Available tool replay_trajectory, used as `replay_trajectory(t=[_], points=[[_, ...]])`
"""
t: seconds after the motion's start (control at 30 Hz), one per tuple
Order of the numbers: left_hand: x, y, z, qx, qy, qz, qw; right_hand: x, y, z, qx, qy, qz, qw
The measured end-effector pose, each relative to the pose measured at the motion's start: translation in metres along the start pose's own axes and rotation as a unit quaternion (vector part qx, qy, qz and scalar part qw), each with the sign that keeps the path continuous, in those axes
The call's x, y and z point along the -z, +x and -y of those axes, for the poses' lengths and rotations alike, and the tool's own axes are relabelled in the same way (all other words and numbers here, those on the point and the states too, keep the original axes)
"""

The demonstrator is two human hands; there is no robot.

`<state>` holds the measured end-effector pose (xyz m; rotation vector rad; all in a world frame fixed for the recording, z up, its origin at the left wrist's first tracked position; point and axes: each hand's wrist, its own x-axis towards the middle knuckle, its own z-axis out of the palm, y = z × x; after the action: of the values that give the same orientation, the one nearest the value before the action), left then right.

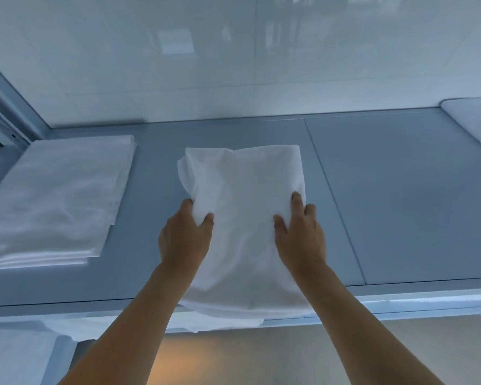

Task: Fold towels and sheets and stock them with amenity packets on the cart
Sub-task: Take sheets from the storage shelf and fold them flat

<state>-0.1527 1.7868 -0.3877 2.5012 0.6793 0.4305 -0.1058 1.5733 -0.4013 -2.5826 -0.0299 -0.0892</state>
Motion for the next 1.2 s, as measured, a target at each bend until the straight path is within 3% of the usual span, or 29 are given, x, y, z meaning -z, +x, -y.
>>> replay_trajectory(t=[0.47, 0.83, 0.97, 1.07, 1.2], points=[[0.196, 0.123, 0.140, -0.053, 0.010, -0.076, 0.996, -0.055, -0.016, 0.258, 0.066, 0.068, -0.067, 0.993], [0.303, 0.227, 0.259, -0.022, 0.086, -0.102, 0.991, -0.127, -0.001, 0.436, 0.111, 0.111, -0.072, 0.985], [0.278, 0.244, 0.326, 0.035, 0.081, -0.029, 0.996, -0.187, -0.004, 0.438, 0.081, 0.107, 0.012, 0.991], [0.229, 0.230, 0.382, 0.145, 0.093, 0.156, 0.973, -0.242, -0.030, 0.409, 0.059, 0.021, 0.115, 0.991], [0.200, 0.220, 0.420, 0.141, 0.076, 0.176, 0.971, -0.272, -0.045, 0.391, 0.055, -0.036, 0.089, 0.994]])
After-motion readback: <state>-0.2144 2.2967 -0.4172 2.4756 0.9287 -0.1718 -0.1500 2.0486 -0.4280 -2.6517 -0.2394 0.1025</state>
